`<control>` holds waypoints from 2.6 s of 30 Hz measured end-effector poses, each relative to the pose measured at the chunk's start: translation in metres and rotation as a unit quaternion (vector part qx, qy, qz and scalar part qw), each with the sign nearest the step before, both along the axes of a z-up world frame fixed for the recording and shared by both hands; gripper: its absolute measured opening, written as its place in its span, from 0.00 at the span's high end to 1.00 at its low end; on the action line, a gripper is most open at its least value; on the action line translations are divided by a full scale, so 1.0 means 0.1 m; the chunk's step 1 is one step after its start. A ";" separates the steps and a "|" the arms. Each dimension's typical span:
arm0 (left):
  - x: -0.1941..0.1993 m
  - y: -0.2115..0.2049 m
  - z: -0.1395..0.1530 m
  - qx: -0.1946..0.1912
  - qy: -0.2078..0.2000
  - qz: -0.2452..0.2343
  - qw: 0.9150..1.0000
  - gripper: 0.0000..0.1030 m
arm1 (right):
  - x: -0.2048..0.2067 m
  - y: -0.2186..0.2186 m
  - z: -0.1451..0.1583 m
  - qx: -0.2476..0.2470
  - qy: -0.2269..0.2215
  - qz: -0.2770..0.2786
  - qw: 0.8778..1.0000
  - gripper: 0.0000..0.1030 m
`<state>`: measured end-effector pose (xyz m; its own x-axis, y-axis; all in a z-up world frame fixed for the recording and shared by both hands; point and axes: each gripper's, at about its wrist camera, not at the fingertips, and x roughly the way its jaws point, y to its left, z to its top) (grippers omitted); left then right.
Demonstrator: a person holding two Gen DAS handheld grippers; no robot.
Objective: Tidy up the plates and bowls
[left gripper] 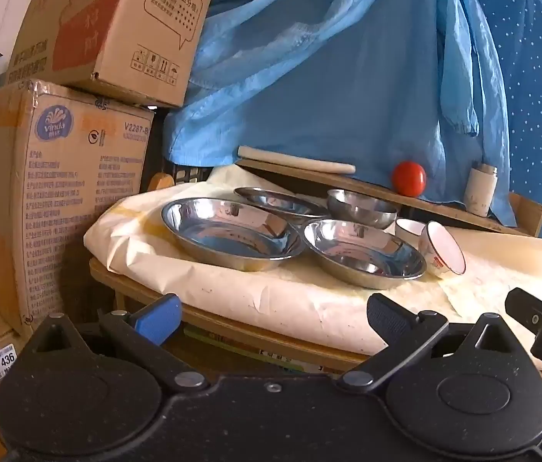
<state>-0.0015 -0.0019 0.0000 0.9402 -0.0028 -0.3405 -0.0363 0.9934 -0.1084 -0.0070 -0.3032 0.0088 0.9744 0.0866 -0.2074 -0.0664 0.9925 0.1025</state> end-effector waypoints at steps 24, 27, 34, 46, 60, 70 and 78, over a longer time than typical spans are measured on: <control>0.05 -0.01 -0.01 0.001 0.021 -0.004 1.000 0.01 | 0.04 -0.01 -0.01 -0.001 0.011 0.003 1.000 0.00; 0.05 -0.01 -0.01 0.001 0.021 -0.003 1.000 0.01 | 0.05 -0.02 -0.01 0.000 0.012 0.003 1.000 0.00; 0.06 -0.02 0.00 0.002 0.022 -0.003 1.000 0.01 | 0.06 -0.03 -0.02 0.002 0.013 0.003 1.000 0.00; 0.07 -0.03 -0.01 0.003 0.022 -0.003 1.000 0.01 | 0.06 -0.04 -0.04 0.002 0.015 0.002 1.000 0.00; 0.08 -0.04 -0.02 0.002 0.023 -0.004 1.000 0.01 | 0.06 -0.05 -0.05 0.002 0.016 0.002 1.000 0.00; 0.08 -0.03 -0.04 0.000 0.023 -0.009 1.000 0.01 | 0.06 -0.05 -0.06 0.003 0.017 0.002 1.000 0.00; 0.08 -0.03 -0.05 0.000 0.025 -0.013 1.000 0.01 | 0.07 -0.05 -0.07 0.004 0.018 0.002 1.000 0.00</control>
<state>0.0069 -0.0051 -0.0050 0.9215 -0.0270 -0.3874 -0.0155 0.9942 -0.1062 -0.0001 -0.3083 0.0016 0.9659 0.0928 -0.2418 -0.0671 0.9914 0.1125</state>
